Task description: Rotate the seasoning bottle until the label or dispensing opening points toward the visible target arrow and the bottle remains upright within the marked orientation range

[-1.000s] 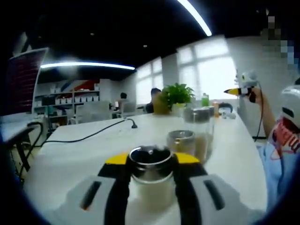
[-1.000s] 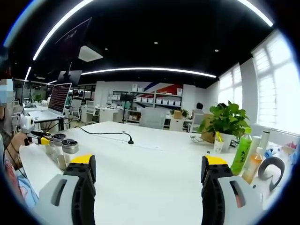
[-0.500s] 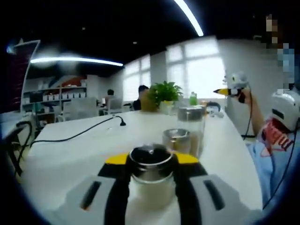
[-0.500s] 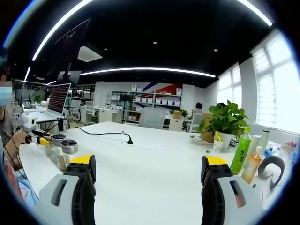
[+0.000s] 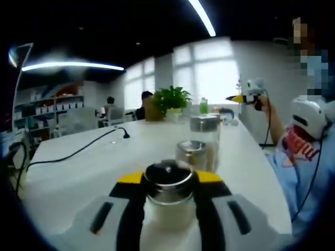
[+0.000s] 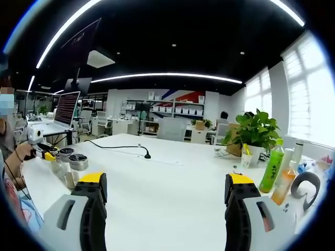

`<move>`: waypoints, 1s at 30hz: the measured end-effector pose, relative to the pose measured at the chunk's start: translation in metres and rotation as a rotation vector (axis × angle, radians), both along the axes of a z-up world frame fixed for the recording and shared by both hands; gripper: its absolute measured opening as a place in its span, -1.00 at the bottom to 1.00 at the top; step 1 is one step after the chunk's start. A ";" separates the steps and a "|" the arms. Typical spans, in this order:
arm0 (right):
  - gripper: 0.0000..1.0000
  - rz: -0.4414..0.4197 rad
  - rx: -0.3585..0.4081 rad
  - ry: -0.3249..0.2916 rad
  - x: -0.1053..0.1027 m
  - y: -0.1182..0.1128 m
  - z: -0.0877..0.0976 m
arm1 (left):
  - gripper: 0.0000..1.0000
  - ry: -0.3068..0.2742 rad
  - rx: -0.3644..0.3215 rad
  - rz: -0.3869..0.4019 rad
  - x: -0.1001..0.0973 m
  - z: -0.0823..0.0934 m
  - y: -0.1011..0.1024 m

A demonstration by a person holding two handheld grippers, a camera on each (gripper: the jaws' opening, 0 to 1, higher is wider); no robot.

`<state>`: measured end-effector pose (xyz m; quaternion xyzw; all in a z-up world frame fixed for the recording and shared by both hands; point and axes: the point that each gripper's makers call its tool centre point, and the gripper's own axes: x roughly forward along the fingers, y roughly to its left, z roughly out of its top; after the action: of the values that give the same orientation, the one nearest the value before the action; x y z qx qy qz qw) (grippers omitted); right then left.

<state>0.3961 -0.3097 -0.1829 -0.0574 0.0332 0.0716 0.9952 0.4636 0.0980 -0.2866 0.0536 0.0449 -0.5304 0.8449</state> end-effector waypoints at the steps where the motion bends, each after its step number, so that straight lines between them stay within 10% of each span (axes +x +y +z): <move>1: 0.93 0.000 0.000 0.000 0.000 0.000 0.000 | -0.26 0.002 0.003 -0.007 0.000 0.000 0.000; 22: 0.90 0.007 0.000 0.011 0.002 0.003 -0.003 | -0.23 -0.030 0.076 -0.120 -0.002 -0.003 -0.002; 30: 0.90 0.013 -0.005 0.018 0.002 0.004 -0.005 | 0.21 -0.036 0.063 -0.036 0.002 0.003 0.008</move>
<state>0.3985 -0.3056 -0.1876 -0.0596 0.0420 0.0783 0.9943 0.4658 0.1058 -0.2831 0.0906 0.0453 -0.5430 0.8336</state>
